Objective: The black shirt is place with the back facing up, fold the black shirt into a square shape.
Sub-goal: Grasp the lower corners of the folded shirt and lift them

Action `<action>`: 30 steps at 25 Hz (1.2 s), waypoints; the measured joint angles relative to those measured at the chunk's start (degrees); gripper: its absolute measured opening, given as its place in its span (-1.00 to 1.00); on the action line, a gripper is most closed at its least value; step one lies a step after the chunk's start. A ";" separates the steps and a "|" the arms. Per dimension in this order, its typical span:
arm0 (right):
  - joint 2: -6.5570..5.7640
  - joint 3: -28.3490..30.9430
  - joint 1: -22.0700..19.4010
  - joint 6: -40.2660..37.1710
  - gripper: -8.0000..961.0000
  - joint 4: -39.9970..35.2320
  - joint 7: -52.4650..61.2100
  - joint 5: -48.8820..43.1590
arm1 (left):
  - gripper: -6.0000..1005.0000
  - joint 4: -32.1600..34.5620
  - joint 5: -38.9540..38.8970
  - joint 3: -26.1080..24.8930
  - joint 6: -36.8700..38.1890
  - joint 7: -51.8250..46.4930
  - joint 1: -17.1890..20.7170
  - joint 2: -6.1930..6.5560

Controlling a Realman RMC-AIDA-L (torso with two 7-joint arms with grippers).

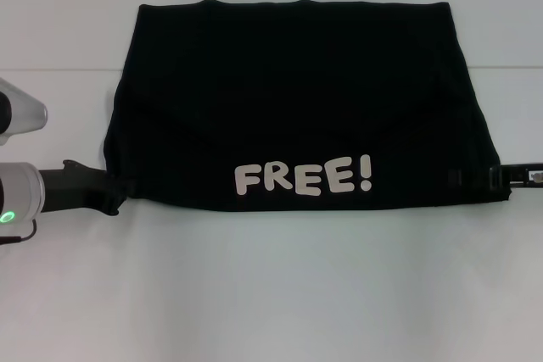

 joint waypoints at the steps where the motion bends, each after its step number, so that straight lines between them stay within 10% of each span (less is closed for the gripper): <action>1: 0.01 -0.36 -0.14 0.00 0.45 0.00 -0.03 -0.01 | -0.95 -0.02 0.00 0.00 0.00 -0.01 -0.02 0.01; 17: -0.19 1.12 -2.99 -6.38 -0.48 -1.75 -4.69 0.57 | -0.95 0.13 -0.25 -0.18 1.07 -1.17 0.53 -0.11; 20: -0.47 2.35 -4.38 -10.34 -0.91 -3.67 -6.01 0.59 | -0.95 2.80 -0.08 -0.38 6.18 -4.07 1.31 -0.17; 30: -2.87 4.57 -12.20 -29.16 -0.91 -9.05 -10.60 0.55 | -0.95 16.00 -0.31 -5.71 37.29 -7.71 6.15 -0.87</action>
